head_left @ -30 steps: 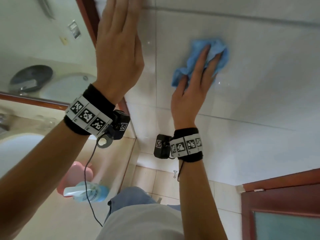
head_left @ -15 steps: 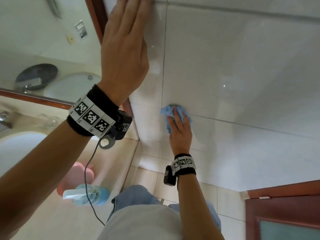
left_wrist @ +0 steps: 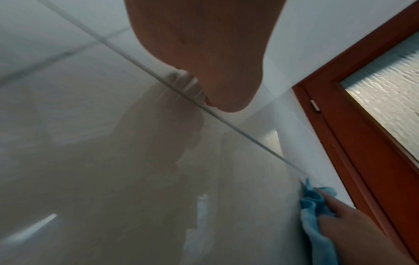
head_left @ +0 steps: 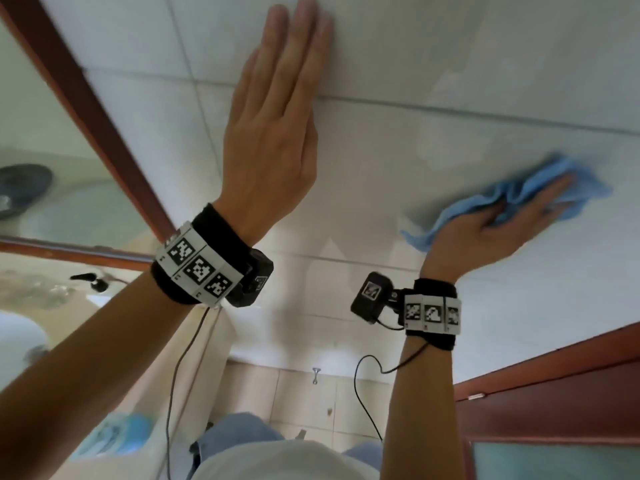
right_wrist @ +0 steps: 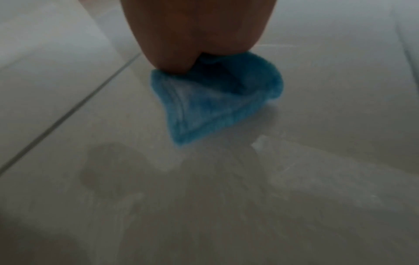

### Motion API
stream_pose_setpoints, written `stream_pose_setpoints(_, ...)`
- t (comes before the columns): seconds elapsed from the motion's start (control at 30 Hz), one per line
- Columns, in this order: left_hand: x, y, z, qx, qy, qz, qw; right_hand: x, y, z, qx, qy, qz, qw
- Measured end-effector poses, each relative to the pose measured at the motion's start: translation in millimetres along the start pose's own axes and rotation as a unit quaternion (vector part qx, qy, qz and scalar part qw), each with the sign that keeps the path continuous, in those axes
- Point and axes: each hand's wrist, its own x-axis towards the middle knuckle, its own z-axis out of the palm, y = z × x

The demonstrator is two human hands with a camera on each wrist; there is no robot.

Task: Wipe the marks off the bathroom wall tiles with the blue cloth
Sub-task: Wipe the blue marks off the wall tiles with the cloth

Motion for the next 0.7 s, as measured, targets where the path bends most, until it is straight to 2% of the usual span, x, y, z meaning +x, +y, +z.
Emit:
stream_pose_setpoints(0.03,5,11,2,0.001,0.003,0.012,1.0,-6,1,-1,-0.014,-0.014,0.007,1.0)
stream_pose_setpoints(0.1,13,34,8,0.0,0.005,0.034,0.999,-38,-3,1,-0.025,-0.1,-0.02,0.994)
stream_pose_setpoints(0.2,22,71,20,-0.013,-0.001,0.054,0.998,-70,4,-6,-0.052,-0.264,-0.169,0.948)
stream_pose_setpoints(0.27,29,93,26,-0.011,-0.001,0.064,0.998,-52,15,-15,-0.051,-0.302,-0.266,0.914)
stream_pose_setpoints(0.33,36,112,31,-0.008,0.003,0.069,0.998,-19,16,-23,-0.046,-0.295,-0.318,0.9)
stream_pose_setpoints(0.4,44,131,35,-0.015,0.011,0.07,0.997,24,19,-29,-0.076,-0.244,-0.293,0.921)
stream_pose_setpoints(0.47,49,149,37,-0.02,0.01,0.061,0.998,74,15,-42,-0.08,-0.157,-0.241,0.954)
stream_pose_setpoints(0.5,50,157,38,-0.018,0.007,0.056,0.998,101,27,-49,-0.05,-0.104,-0.207,0.971)
stream_pose_setpoints(0.53,50,164,38,-0.013,0.004,0.052,0.999,129,37,-53,-0.019,-0.031,-0.123,0.992)
stream_pose_setpoints(0.57,52,172,38,-0.006,0.001,0.047,0.999,150,44,-60,0.045,0.012,-0.016,0.999)
stream_pose_setpoints(0.6,52,176,39,-0.002,-0.003,0.045,0.999,159,62,-68,0.168,0.007,0.1,0.981)
stream_pose_setpoints(0.63,54,182,39,0.006,-0.004,0.041,0.999,168,77,-78,0.25,-0.008,0.159,0.955)
stream_pose_setpoints(0.67,54,187,40,0.013,-0.006,0.035,0.999,166,85,-82,0.221,0.009,0.169,0.96)
stream_pose_setpoints(0.7,55,189,42,0.02,-0.009,0.029,0.999,160,83,-88,0.114,0.041,0.143,0.982)
